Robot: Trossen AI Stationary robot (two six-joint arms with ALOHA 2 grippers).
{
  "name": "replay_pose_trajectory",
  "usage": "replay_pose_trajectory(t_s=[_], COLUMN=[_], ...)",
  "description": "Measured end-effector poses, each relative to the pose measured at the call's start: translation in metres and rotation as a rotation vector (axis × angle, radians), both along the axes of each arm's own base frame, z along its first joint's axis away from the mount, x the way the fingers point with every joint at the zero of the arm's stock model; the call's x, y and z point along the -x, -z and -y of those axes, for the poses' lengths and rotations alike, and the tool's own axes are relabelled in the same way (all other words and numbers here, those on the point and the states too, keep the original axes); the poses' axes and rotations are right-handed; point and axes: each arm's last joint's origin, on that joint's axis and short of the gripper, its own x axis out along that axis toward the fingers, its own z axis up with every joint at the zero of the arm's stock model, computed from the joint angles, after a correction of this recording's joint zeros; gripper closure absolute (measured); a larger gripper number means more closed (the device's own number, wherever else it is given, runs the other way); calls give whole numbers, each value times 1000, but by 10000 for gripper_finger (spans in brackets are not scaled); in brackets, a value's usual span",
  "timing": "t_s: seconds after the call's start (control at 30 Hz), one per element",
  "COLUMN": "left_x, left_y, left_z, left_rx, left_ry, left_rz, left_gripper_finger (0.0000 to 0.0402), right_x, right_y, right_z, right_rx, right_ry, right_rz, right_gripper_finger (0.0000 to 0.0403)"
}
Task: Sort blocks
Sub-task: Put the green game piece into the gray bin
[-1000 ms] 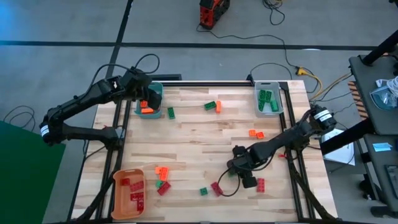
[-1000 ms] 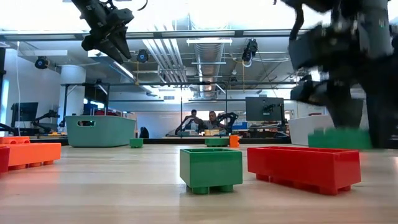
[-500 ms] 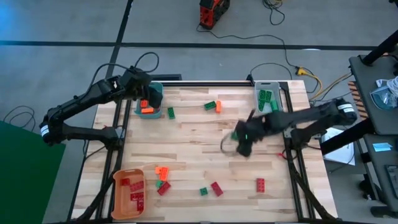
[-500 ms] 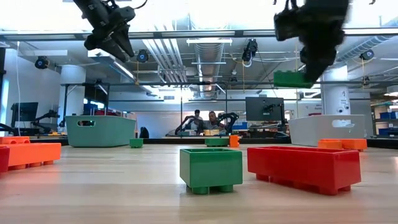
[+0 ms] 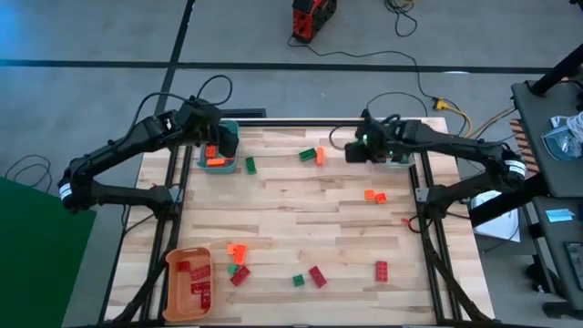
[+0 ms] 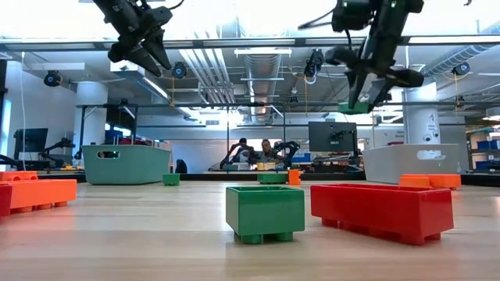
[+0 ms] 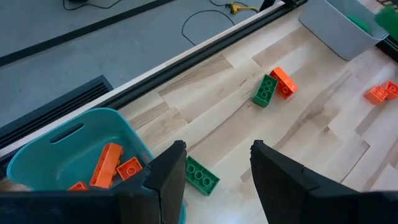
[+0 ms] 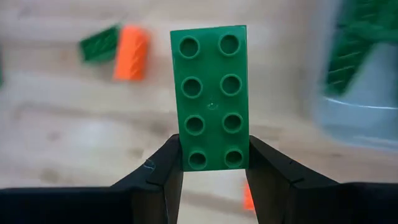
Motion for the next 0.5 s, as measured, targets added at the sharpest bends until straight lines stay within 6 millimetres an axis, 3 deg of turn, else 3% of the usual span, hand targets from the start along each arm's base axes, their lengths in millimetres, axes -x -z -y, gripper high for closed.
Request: replay_pose_trajectory(t_s=[0.2,0.5], left_x=[0,0], left_y=[0,0], left_z=[0,0], left_rx=[0,2], left_ry=[0,0], left_rz=[-1,-3], left_gripper_finger=[244,244], right_x=[29,74], right_y=[-2,-12], right_z=[22,31], right_rx=[-16,21], right_ry=[145,224], right_rz=[-110,-97], right_gripper_finger=[270,270])
